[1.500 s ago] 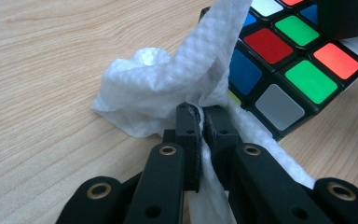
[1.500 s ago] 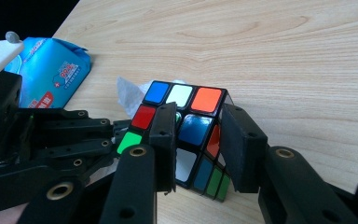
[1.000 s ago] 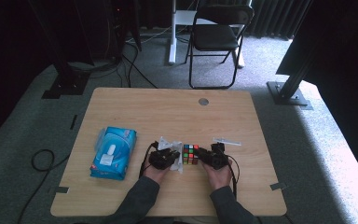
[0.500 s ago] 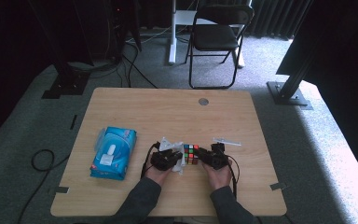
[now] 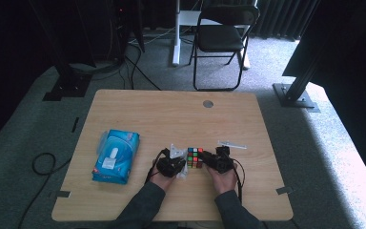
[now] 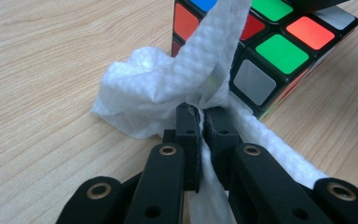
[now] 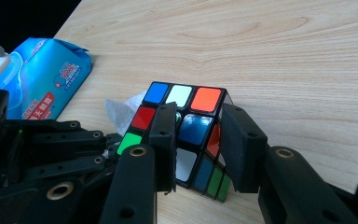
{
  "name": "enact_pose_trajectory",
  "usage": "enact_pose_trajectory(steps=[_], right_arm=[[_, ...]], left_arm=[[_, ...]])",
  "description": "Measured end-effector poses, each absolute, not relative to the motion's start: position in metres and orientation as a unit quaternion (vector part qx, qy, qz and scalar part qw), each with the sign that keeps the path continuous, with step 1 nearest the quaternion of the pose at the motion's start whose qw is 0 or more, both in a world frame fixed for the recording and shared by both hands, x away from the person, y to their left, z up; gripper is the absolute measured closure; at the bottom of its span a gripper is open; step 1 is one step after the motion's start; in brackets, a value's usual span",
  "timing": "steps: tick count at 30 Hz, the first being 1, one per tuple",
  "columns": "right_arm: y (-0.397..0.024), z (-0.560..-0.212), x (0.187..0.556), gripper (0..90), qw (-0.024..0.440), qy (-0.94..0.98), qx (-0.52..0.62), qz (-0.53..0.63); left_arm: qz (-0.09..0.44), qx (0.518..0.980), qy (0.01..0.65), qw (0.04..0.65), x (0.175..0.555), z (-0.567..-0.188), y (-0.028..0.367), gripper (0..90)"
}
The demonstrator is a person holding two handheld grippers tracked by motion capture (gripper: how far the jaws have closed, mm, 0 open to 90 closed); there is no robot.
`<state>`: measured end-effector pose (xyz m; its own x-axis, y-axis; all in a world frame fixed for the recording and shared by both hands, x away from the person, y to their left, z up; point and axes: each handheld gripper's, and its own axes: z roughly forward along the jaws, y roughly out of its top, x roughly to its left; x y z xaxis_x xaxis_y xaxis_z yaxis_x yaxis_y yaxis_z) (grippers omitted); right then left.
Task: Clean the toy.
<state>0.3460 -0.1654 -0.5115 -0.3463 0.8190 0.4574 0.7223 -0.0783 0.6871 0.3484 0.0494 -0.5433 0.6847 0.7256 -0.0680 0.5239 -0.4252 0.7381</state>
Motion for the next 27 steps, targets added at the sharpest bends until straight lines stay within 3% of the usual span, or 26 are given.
enact_pose_trajectory(steps=[10, 21, 27], right_arm=[[-0.167, -0.512, 0.347, 66.6, 0.047, 0.677, 0.568, 0.466], [-0.171, -0.512, 0.345, 53.0, 0.022, 0.672, 0.568, 0.475], [-0.181, -0.508, 0.343, 50.2, 0.050, 0.675, 0.568, 0.469]], left_arm=[[0.159, 0.829, 0.381, 0.378, 0.348, -0.544, 0.067, 85.6], [0.167, 0.817, 0.405, 0.375, 0.351, -0.544, 0.089, 84.4], [0.175, 0.817, 0.405, 0.372, 0.350, -0.544, 0.089, 84.4]])
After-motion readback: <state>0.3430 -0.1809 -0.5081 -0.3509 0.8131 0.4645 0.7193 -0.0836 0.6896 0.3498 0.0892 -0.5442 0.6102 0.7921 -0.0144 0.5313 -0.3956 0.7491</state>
